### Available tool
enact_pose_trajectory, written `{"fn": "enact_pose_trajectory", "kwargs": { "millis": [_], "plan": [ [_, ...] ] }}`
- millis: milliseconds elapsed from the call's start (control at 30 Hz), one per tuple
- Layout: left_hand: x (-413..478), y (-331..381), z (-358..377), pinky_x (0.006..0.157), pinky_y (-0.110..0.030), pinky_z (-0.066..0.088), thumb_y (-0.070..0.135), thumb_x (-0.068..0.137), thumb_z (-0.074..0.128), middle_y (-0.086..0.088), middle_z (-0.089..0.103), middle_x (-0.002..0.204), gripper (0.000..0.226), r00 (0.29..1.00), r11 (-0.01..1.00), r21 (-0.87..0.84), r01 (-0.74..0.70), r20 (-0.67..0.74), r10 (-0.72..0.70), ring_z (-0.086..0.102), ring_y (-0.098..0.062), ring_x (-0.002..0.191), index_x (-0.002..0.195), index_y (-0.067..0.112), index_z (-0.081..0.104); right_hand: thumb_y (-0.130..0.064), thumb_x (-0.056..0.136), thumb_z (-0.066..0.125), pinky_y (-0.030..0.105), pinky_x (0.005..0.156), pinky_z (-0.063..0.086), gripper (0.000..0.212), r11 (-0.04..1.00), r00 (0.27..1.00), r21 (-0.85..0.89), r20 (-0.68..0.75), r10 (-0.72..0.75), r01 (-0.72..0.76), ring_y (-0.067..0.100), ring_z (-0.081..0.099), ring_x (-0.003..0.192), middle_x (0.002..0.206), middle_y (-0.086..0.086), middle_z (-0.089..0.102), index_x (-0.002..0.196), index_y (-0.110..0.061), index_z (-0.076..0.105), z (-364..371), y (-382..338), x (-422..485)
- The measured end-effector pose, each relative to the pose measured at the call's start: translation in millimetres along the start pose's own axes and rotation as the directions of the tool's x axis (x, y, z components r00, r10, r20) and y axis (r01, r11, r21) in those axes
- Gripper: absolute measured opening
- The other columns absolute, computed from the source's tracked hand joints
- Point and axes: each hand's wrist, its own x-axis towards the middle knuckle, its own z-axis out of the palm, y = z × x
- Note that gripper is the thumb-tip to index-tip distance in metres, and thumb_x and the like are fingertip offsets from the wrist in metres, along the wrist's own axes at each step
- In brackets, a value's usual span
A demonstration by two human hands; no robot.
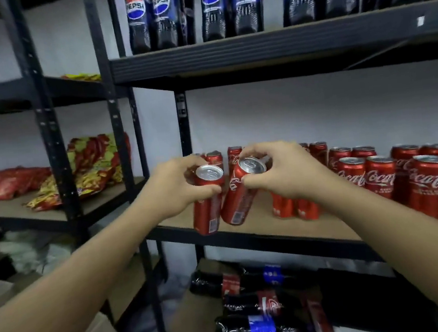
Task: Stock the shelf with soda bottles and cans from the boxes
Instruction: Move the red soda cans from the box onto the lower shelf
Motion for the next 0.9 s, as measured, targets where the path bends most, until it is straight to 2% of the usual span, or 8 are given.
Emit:
{"fn": "enact_pose_trajectory", "kwargs": {
  "millis": [100,200,333,467,567,633,767,900],
  "plan": [
    [31,-21,18,0.072,-0.014,0.055,0.048,0.075,0.086,0.018,0.072,0.102,0.048,0.998,0.997,-0.045,0.059,0.011,-0.059,0.066,0.008,0.089,0.117,0.034,0.069,-0.037,0.079,0.075,0.016,0.067,0.050,0.046,0.999,0.997,-0.028,0.079,0.021,-0.019,-0.003,0.061,0.085,0.107,-0.019,0.067,0.124,-0.039,0.066,9,17,35],
    [64,-36,34,0.062,-0.004,0.047,0.043,0.075,0.087,0.022,0.069,0.096,0.042,0.996,0.993,-0.086,0.083,0.034,-0.080,0.063,0.015,0.086,0.111,0.034,0.068,-0.039,0.081,0.074,0.022,0.076,0.054,0.052,0.994,0.984,-0.113,0.177,0.024,-0.004,0.003,0.061,0.096,0.122,-0.015,0.064,0.131,-0.040,0.061,13,34,71],
    [99,-54,44,0.066,-0.003,0.047,0.037,0.074,0.089,0.025,0.071,0.090,0.041,0.987,0.974,-0.169,0.152,0.080,-0.141,0.063,0.016,0.087,0.110,0.035,0.070,-0.043,0.081,0.073,0.028,0.090,0.055,0.052,0.979,0.935,-0.186,0.355,-0.006,0.077,0.004,0.059,0.109,0.129,-0.018,0.064,0.131,-0.041,0.061,12,47,120],
    [121,-71,50,0.080,-0.016,0.056,0.035,0.072,0.091,0.027,0.074,0.099,0.045,0.969,0.941,-0.257,0.222,0.167,-0.183,0.068,0.008,0.092,0.114,0.033,0.073,-0.044,0.080,0.075,0.033,0.098,0.053,0.057,0.981,0.870,-0.184,0.492,0.037,0.062,0.004,0.058,0.115,0.133,-0.019,0.061,0.135,-0.040,0.058,14,66,155],
    [135,-84,52,0.091,-0.032,0.058,0.043,0.069,0.092,0.023,0.073,0.107,0.053,0.960,0.940,-0.250,0.233,0.212,-0.182,0.069,0.002,0.101,0.118,0.036,0.072,-0.042,0.082,0.077,0.024,0.091,0.053,0.057,0.988,0.839,-0.151,0.539,0.071,0.014,-0.001,0.060,0.105,0.130,-0.022,0.060,0.135,-0.041,0.056,15,75,170],
    [145,-87,52,0.090,-0.038,0.059,0.043,0.069,0.092,0.022,0.074,0.104,0.046,0.958,0.946,-0.241,0.217,0.240,-0.159,0.069,-0.001,0.099,0.111,0.037,0.073,-0.038,0.082,0.079,0.022,0.087,0.053,0.052,0.991,0.821,-0.130,0.568,0.067,0.009,-0.005,0.059,0.101,0.124,-0.024,0.062,0.129,-0.041,0.060,17,82,177],
    [163,-88,56,0.077,-0.046,0.059,0.044,0.069,0.092,0.010,0.075,0.090,0.036,0.955,0.961,-0.220,0.167,0.278,-0.103,0.072,-0.010,0.084,0.095,0.029,0.072,-0.035,0.077,0.084,0.028,0.091,0.055,0.056,0.994,0.781,-0.095,0.616,0.105,-0.058,-0.006,0.060,0.102,0.122,-0.026,0.060,0.126,-0.046,0.060,19,99,191],
    [172,-92,63,0.077,-0.044,0.059,0.061,0.067,0.087,0.015,0.073,0.092,0.043,0.958,0.971,-0.191,0.143,0.271,-0.088,0.069,-0.007,0.085,0.098,0.037,0.069,-0.033,0.078,0.084,0.027,0.096,0.053,0.059,0.994,0.769,-0.084,0.630,0.107,-0.069,-0.007,0.056,0.109,0.128,-0.027,0.056,0.129,-0.047,0.059,22,116,200]
  ]
}}
